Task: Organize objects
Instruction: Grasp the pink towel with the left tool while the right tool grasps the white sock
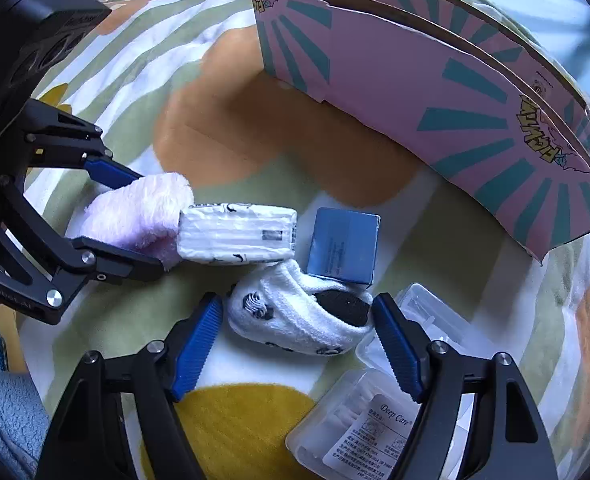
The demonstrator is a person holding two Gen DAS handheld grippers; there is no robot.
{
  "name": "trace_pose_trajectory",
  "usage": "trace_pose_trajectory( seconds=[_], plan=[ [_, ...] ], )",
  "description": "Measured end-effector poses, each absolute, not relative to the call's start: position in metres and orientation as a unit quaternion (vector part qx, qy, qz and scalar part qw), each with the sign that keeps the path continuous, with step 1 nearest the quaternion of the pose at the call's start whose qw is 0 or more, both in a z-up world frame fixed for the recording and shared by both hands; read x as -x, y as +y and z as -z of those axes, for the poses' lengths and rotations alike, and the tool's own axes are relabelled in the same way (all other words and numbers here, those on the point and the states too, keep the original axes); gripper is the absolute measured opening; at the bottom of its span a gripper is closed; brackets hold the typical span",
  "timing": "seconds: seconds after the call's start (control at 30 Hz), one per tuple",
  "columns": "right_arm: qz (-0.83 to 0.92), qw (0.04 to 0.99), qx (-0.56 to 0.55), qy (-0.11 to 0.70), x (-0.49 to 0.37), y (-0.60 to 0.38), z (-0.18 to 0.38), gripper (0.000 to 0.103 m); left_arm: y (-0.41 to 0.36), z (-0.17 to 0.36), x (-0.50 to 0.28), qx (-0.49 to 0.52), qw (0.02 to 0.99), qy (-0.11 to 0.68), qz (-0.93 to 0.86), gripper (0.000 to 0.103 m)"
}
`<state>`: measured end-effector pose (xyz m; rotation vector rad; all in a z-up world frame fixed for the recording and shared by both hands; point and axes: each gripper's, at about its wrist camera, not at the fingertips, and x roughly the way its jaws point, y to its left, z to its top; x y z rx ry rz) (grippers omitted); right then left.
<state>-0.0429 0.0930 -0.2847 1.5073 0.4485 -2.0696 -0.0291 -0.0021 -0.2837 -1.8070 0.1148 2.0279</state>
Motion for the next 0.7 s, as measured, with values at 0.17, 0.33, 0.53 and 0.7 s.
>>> trace_pose_trajectory(
  seconds=[0.17, 0.33, 0.53, 0.7],
  plan=[
    [0.767, 0.27, -0.56, 0.16, 0.044, 0.093, 0.284, 0.059, 0.002, 0.284, 0.026, 0.65, 0.216, 0.036, -0.728, 0.044],
    [0.772, 0.266, -0.557, 0.153, 0.042, 0.097, 0.279, 0.052, 0.0, 0.279, 0.025, 0.648, 0.216, 0.022, -0.73, 0.043],
    [0.78, 0.255, -0.556, 0.133, 0.038, 0.102, 0.264, 0.05, -0.004, 0.263, 0.024, 0.639, 0.213, 0.014, -0.739, 0.043],
    [0.79, 0.243, -0.552, 0.112, 0.033, 0.107, 0.239, 0.05, -0.007, 0.239, 0.023, 0.631, 0.207, 0.009, -0.748, 0.043]
  ],
)
